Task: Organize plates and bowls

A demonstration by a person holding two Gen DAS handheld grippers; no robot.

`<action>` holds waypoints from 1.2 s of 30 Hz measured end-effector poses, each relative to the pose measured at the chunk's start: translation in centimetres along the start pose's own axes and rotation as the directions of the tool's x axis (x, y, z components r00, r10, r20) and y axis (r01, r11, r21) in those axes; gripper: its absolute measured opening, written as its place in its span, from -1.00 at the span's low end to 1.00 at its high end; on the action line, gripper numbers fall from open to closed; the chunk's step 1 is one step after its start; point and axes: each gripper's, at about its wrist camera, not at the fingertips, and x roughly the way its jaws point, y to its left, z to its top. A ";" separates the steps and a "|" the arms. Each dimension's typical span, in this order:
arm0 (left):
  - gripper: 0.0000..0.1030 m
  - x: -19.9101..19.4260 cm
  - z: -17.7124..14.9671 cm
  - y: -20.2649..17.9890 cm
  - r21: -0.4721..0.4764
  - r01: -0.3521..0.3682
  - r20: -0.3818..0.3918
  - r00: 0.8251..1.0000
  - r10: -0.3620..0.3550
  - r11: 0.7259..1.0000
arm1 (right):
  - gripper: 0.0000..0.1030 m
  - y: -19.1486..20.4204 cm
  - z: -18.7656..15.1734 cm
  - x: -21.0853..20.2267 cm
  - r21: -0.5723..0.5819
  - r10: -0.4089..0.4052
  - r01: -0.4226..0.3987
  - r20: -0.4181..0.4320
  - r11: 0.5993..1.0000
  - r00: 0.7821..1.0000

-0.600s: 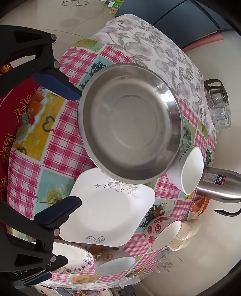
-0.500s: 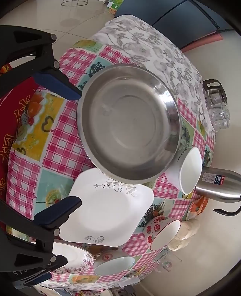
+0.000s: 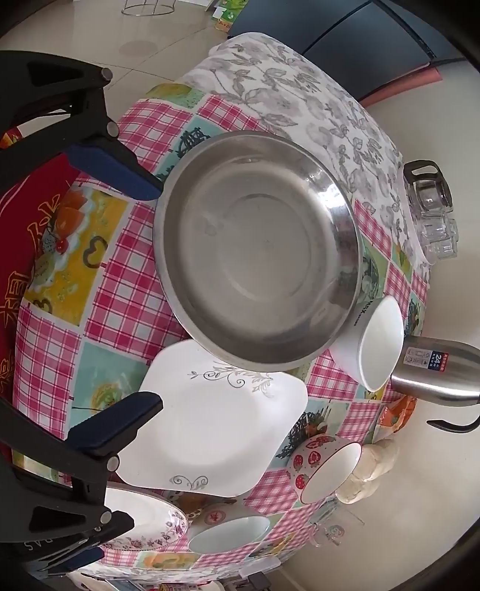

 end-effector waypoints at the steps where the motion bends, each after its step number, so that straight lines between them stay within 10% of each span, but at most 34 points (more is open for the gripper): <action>1: 1.00 0.0 0.0 0.0 -0.001 -0.001 0.000 1.000 0.001 1.000 | 1.00 0.0 0.0 0.0 0.000 0.001 -0.001 0.000 1.000 1.000; 36: 1.00 -0.3 0.0 0.2 -0.024 0.006 0.009 1.000 -0.006 1.000 | 1.00 0.1 -0.1 0.1 -0.002 -0.001 0.001 0.000 1.000 1.000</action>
